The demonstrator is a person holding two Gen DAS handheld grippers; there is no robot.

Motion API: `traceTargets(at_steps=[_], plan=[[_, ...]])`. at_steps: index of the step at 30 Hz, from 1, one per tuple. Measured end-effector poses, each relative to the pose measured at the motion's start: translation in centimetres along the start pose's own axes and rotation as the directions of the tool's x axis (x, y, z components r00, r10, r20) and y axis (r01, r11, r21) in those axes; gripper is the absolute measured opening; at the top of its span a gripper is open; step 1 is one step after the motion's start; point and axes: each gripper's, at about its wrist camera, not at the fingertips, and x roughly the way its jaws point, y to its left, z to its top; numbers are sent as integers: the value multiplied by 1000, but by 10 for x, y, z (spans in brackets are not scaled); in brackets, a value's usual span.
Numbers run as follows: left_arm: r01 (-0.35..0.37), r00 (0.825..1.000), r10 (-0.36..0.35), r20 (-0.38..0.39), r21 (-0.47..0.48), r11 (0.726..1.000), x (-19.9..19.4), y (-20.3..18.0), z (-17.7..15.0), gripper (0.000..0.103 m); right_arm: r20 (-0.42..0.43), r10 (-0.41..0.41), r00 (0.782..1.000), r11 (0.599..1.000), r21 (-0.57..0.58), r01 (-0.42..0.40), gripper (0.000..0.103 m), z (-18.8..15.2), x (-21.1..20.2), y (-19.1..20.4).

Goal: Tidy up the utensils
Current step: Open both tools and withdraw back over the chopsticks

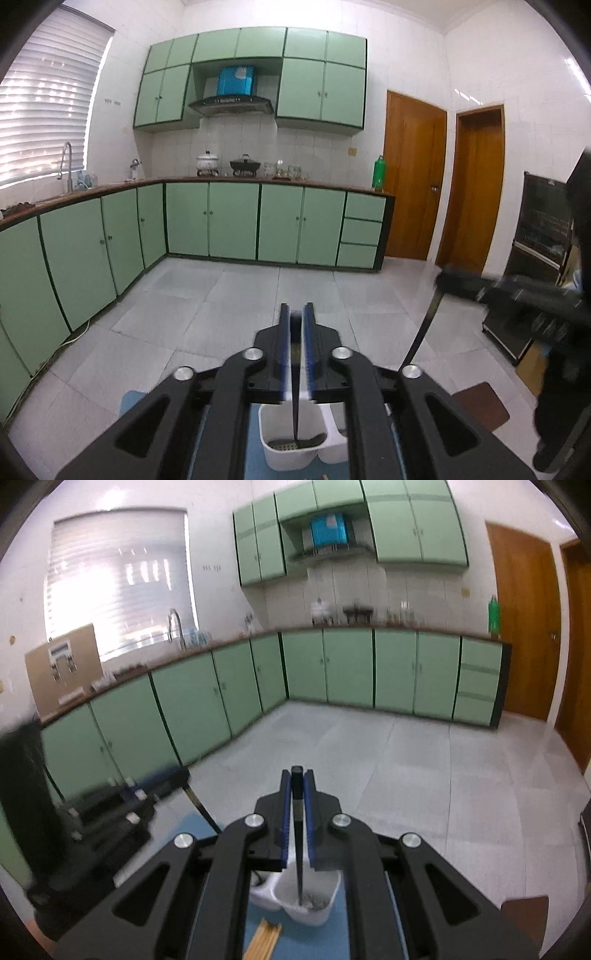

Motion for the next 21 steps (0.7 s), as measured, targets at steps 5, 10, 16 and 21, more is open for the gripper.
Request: traceTargets(at_steps=[5, 10, 16, 21], plan=[[-8, 1000, 8, -3, 21, 1000, -7, -2, -11, 39, -11, -25, 1000, 999, 41, 26, 25, -28, 1, -6], [-12, 1000, 11, -10, -2, 1000, -28, 1, -30, 48, 2, -71, 997, 994, 87, 71, 53, -58, -17, -16], [-46, 996, 44, -76, -29, 998, -58, 4, -83, 70, -66, -124, 990, 986, 104, 130, 79, -134, -37, -17], [-91, 972, 84, -219, -23, 996, -65, 6, -152, 79, -152, -172, 973, 977, 99, 188, 87, -207, -43, -3]])
